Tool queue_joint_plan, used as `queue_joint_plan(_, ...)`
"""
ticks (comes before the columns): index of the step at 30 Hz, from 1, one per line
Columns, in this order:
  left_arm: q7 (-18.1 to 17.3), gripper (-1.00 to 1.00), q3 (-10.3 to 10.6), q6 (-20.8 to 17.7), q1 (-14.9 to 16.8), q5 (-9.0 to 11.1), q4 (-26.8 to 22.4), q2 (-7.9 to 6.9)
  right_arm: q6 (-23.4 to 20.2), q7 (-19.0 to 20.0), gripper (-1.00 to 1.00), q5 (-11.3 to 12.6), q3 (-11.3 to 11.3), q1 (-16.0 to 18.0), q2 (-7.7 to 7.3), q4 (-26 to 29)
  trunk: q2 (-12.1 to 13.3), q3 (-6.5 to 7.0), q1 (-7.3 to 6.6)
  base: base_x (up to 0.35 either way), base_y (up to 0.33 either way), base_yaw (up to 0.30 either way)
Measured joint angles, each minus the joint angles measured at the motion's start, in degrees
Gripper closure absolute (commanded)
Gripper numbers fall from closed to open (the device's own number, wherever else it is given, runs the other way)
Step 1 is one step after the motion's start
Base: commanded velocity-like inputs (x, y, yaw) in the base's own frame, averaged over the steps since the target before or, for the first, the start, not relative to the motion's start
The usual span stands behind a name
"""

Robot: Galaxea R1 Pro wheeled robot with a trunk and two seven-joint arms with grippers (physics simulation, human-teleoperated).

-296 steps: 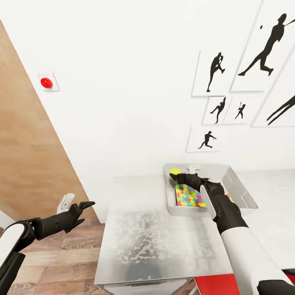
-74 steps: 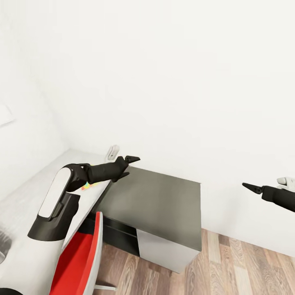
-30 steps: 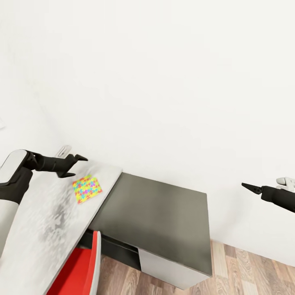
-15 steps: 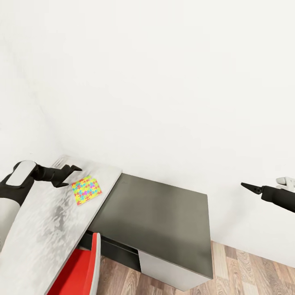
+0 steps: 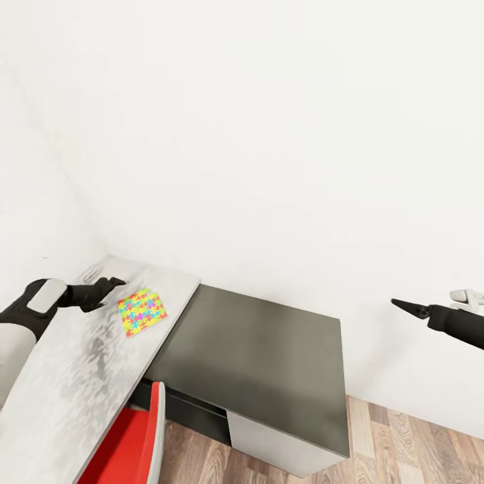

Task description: Put all the toys in the child's room - the three board games (two on the bed and one on the table), the two jigsaw puzzles on the table, and the tennis ball on the table - inside the toy box on the table in the child's room.

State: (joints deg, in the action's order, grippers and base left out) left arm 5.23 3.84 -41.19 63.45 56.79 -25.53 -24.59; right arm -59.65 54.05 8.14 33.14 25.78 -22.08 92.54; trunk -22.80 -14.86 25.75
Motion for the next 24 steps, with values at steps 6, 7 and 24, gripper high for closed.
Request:
queue_joint_plan(6, -1.7, -1.00, 0.2, 6.1, 1.4, -3.6, 3.7, -0.28, 0.0, 0.7, -1.00, 0.0, 0.0, 0.0, 0.30, 0.0, 0.0, -0.21, 0.00, 0.000, 0.000, 0.000)
queue_joint_plan(7, -1.8, -1.00, 0.5, 8.6, 1.4, -4.7, 5.2, -0.27, 0.0, 0.8, -1.00, 0.0, 0.1, 0.0, 0.30, 0.0, 0.0, -0.28, 0.00, 0.000, 0.000, 0.000)
queue_joint_plan(24, -5.3, -1.00, 1.4, 16.8, 2.0, -10.7, 12.9, 1.50, 0.0, 0.9, -1.00, 0.0, 0.2, 0.0, 0.11, 0.0, 0.0, -1.80, 0.00, 0.000, 0.000, 0.000)
